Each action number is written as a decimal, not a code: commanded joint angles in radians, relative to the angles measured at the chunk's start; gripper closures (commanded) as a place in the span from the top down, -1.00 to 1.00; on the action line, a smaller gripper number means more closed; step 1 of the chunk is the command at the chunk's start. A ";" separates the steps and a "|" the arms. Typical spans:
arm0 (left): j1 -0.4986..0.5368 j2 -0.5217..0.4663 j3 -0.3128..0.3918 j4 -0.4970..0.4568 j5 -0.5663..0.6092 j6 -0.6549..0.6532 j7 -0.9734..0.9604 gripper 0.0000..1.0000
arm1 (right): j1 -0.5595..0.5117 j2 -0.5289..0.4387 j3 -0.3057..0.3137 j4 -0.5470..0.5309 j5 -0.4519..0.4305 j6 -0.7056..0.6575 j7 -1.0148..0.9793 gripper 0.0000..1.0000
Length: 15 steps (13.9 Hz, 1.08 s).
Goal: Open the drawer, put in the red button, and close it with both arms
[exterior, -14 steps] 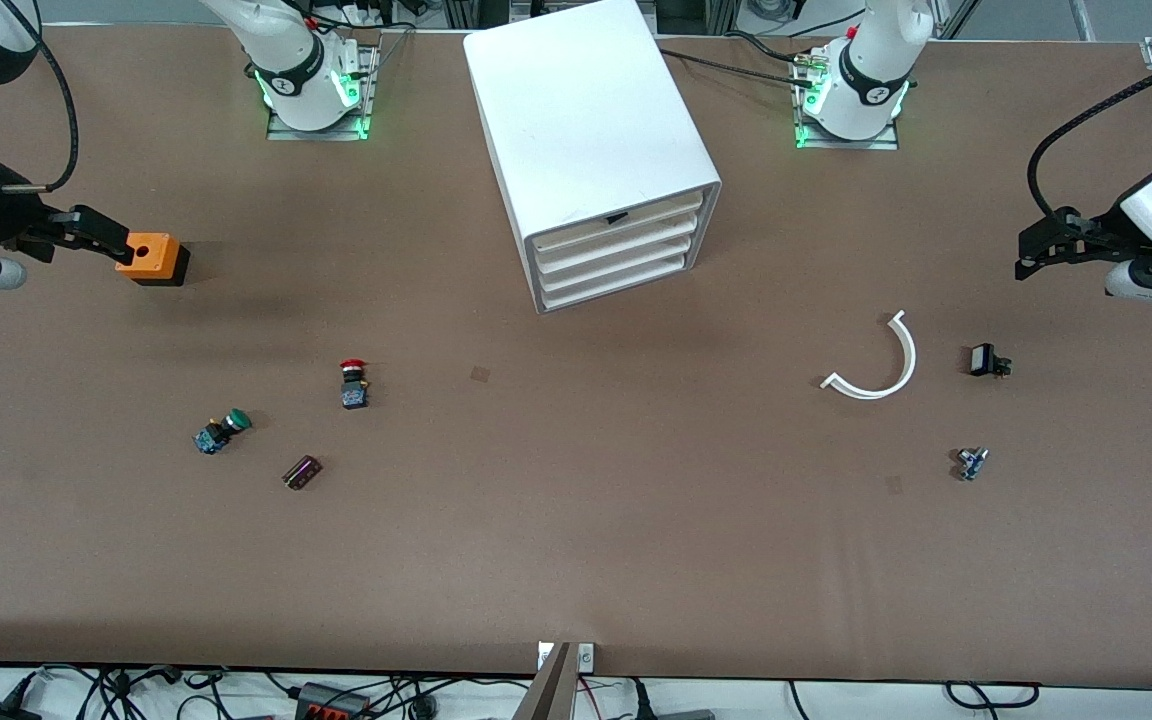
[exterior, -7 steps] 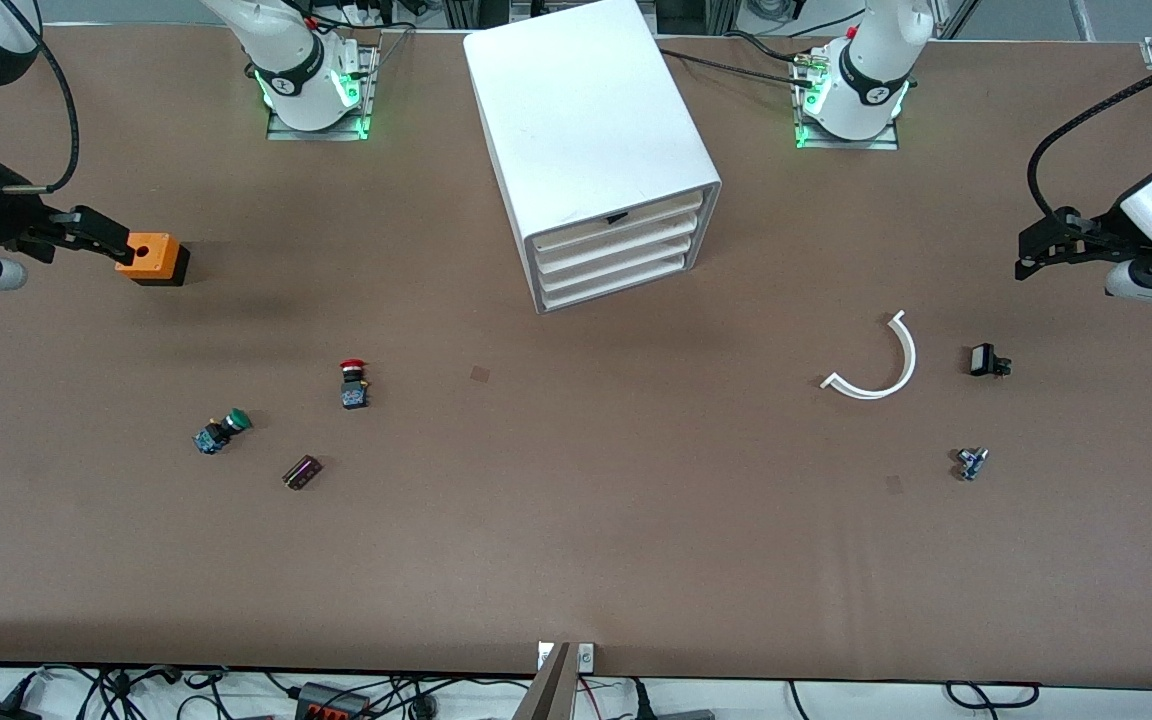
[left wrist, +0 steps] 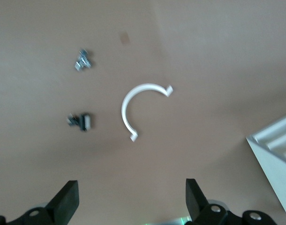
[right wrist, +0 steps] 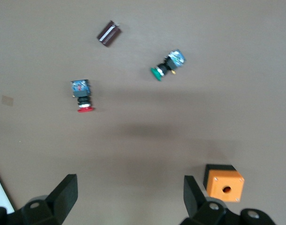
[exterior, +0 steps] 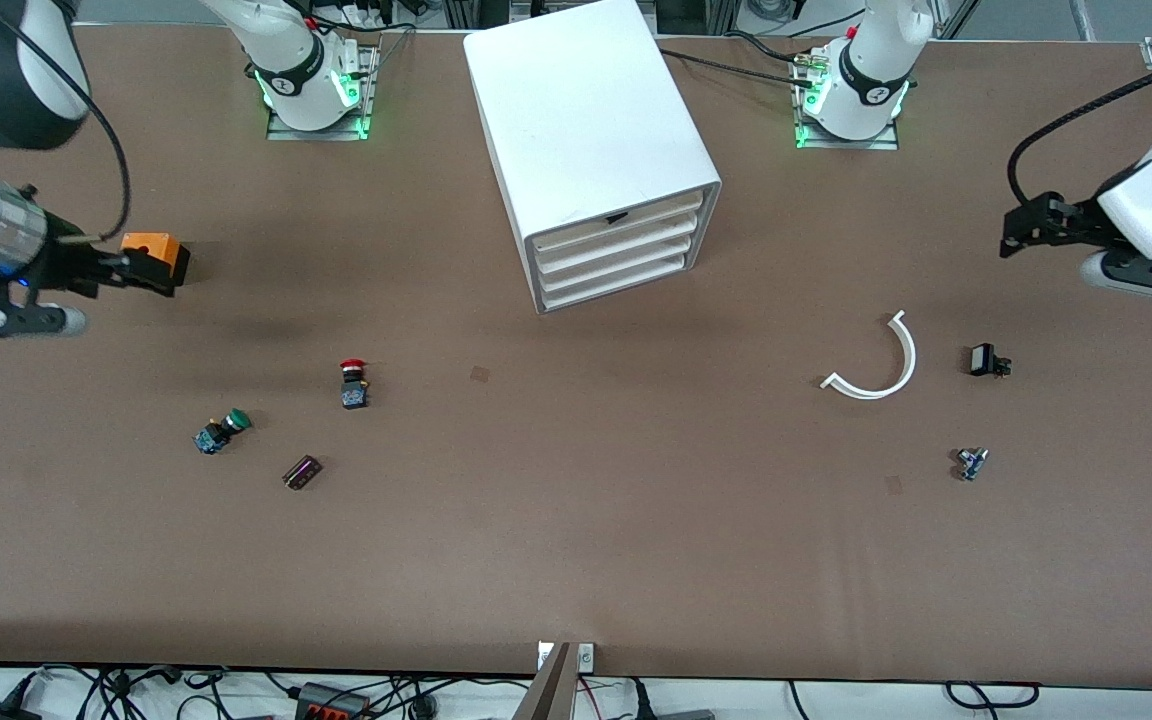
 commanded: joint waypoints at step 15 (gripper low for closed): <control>0.022 0.330 -0.200 -0.177 -0.704 0.157 0.165 1.00 | 0.205 0.424 0.001 0.090 0.009 0.206 0.001 1.00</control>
